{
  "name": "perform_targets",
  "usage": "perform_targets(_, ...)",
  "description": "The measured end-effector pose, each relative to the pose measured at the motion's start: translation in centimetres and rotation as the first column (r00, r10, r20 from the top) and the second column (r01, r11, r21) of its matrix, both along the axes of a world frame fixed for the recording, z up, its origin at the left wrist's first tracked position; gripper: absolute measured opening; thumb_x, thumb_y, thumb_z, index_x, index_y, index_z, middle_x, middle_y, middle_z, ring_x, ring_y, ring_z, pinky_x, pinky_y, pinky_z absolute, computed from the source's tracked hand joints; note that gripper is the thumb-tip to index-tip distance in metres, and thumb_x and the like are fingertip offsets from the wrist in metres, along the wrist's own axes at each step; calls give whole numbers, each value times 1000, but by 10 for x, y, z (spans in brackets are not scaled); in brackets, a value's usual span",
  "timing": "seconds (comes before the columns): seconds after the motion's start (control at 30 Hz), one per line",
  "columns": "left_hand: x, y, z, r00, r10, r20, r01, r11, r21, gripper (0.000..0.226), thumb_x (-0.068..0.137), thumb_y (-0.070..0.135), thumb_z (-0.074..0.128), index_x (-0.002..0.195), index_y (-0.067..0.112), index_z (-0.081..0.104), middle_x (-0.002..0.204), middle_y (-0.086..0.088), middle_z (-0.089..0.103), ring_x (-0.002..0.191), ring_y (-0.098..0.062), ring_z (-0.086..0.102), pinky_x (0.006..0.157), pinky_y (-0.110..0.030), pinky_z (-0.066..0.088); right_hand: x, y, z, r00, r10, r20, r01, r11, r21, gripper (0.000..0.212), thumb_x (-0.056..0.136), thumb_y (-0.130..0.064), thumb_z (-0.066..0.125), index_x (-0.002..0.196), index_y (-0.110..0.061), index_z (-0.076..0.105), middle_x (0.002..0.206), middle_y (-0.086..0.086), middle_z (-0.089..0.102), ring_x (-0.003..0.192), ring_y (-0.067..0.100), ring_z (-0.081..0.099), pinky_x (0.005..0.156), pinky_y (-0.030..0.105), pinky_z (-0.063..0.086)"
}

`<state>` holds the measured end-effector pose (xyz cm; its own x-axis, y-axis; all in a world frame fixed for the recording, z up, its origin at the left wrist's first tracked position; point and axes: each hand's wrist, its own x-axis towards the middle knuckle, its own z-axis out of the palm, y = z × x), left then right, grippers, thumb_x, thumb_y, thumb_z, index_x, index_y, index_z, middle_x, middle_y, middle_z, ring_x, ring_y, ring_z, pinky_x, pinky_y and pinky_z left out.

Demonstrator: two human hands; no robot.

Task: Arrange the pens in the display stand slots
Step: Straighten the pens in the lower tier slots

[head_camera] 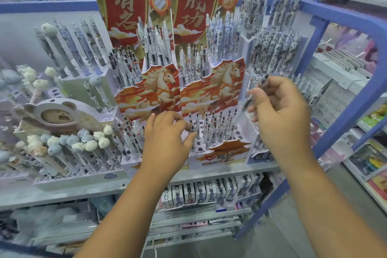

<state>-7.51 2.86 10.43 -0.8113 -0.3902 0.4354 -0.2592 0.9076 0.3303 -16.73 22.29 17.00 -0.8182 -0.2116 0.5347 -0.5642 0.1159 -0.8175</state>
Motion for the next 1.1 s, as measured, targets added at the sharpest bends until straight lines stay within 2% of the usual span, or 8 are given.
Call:
perform_targets(0.07, -2, 1, 0, 1000, 9, -18, -8, 1000, 16, 16, 87, 40, 74, 90, 25, 75, 107, 6, 64, 114, -21, 58, 122, -55, 19, 7, -9, 5, 990, 135, 50, -136, 991, 7, 17, 100, -11, 61, 97, -28, 60, 89, -4, 68, 74, 9, 68, 65, 23, 55)
perform_targets(0.17, -1, -1, 12, 993, 19, -121, -9, 997, 77, 13, 93, 36, 67, 96, 23, 71, 107, 8, 63, 112, -19, 56, 120, -55, 22, 10, -23, -6, 978, 181, 107, -194, 972, 128, 14, 99, -17, 64, 99, -30, 63, 88, -5, 67, 80, 12, 67, 72, 29, 59)
perform_targets(0.33, 5, -3, 52, 973, -9, -232, 53, 981, 185, 11, 98, 35, 60, 93, 25, 64, 79, 19, 55, 83, -13, 53, 89, -45, 47, 5, -28, -22, 980, 124, 154, -157, 962, 223, 30, 99, -19, 65, 90, -45, 55, 91, -4, 68, 84, 19, 69, 77, 41, 61)
perform_targets(0.47, 5, 4, 53, 978, -39, -205, 82, 974, 209, 11, 98, 36, 61, 99, 27, 66, 78, 24, 53, 84, -10, 51, 94, -48, 46, -1, -26, -33, 979, 70, 189, -131, 935, 329, 28, 100, -20, 63, 87, -43, 52, 90, -2, 68, 82, 16, 70, 76, 38, 60)
perform_targets(0.6, 4, 4, 52, 965, -27, -262, 86, 972, 217, 11, 98, 33, 62, 99, 24, 68, 79, 22, 54, 85, -13, 52, 89, -47, 48, -4, -27, -43, 975, 64, 213, -141, 919, 368, 16, 101, -20, 63, 100, -34, 55, 88, -2, 69, 79, 14, 69, 72, 32, 57)
perform_targets(0.8, -8, 2, 39, 987, -50, -151, 74, 984, 162, 12, 98, 35, 63, 99, 24, 70, 75, 21, 52, 88, -19, 54, 94, -45, 45, -3, -25, -46, 973, 61, 222, -137, 929, 344, 12, 101, -21, 63, 105, -31, 56, 91, -6, 70, 75, 9, 72, 76, 38, 62)
perform_targets(0.97, -14, -3, 26, 991, -67, -114, 77, 994, 80, 13, 96, 38, 65, 98, 27, 71, 91, 11, 66, 98, -20, 55, 97, -43, 38, -3, -24, -46, 963, 68, 262, -146, 946, 289, 14, 100, -21, 63, 107, -31, 56, 95, -6, 72, 71, 5, 73, 75, 40, 63)
perform_targets(1.1, -19, -9, 27, 993, -76, -95, 74, 997, -27, 16, 93, 38, 68, 95, 24, 75, 94, 6, 60, 102, -25, 52, 97, -46, 35, -5, -23, -46, 963, 71, 259, -151, 941, 302, 13, 101, -22, 63, 110, -29, 57, 96, -8, 71, 71, 3, 73, 75, 39, 63)
